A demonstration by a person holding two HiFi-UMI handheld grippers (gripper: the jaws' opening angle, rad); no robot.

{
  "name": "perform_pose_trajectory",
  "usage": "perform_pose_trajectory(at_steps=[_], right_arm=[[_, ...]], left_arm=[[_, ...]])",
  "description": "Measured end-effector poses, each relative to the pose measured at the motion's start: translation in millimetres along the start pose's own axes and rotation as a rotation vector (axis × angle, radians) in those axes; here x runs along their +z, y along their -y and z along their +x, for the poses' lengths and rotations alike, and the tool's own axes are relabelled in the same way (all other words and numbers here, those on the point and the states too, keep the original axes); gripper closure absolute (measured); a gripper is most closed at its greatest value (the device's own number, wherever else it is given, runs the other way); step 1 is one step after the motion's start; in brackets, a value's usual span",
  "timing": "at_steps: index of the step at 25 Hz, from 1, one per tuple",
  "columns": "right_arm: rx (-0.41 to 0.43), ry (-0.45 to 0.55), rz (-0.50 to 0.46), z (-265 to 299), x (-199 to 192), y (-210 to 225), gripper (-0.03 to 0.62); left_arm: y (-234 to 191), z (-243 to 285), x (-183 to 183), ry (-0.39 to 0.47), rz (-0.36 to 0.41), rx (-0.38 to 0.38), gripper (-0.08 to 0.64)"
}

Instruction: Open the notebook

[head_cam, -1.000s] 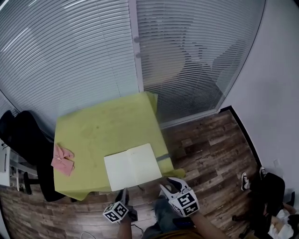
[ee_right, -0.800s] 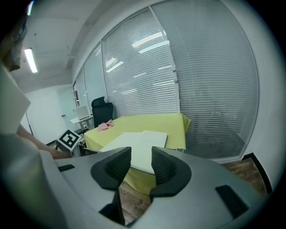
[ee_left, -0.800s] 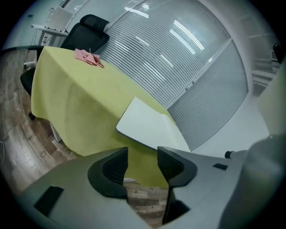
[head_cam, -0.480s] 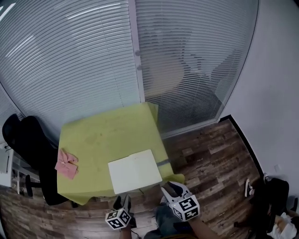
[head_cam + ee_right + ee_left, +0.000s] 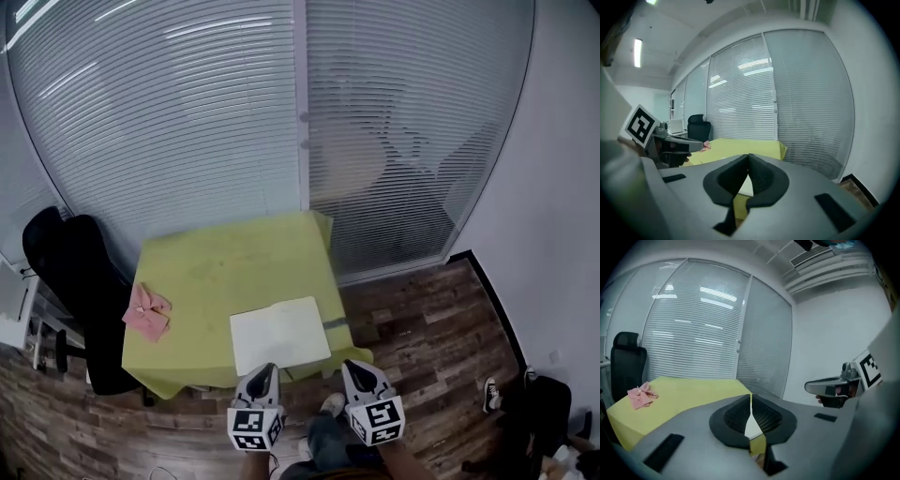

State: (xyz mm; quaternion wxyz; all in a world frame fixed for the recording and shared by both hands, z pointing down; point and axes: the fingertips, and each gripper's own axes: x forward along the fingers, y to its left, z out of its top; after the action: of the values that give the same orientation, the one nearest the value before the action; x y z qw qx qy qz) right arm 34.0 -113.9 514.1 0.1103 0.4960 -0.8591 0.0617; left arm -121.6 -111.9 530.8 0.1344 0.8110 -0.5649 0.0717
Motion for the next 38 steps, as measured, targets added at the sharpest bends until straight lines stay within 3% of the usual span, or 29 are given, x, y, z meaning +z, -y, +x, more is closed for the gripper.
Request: perform_pose_trajectory(at_steps=[9, 17, 38], right_arm=[[-0.019, 0.105, -0.051, -14.6, 38.2, -7.4, 0.578], [-0.027, 0.134, -0.07, -18.4, 57.2, -14.1, 0.578], [-0.031, 0.1, -0.08, -17.8, 51.0, -20.5, 0.58]], left_arm=[[4.1, -22.8, 38.9, 0.082, -0.029, 0.007, 0.535], [-3.5, -38.6, 68.8, 0.152, 0.012, 0.06, 0.535], [-17.5, -45.1, 57.1, 0.153, -0.021, 0.084, 0.535]])
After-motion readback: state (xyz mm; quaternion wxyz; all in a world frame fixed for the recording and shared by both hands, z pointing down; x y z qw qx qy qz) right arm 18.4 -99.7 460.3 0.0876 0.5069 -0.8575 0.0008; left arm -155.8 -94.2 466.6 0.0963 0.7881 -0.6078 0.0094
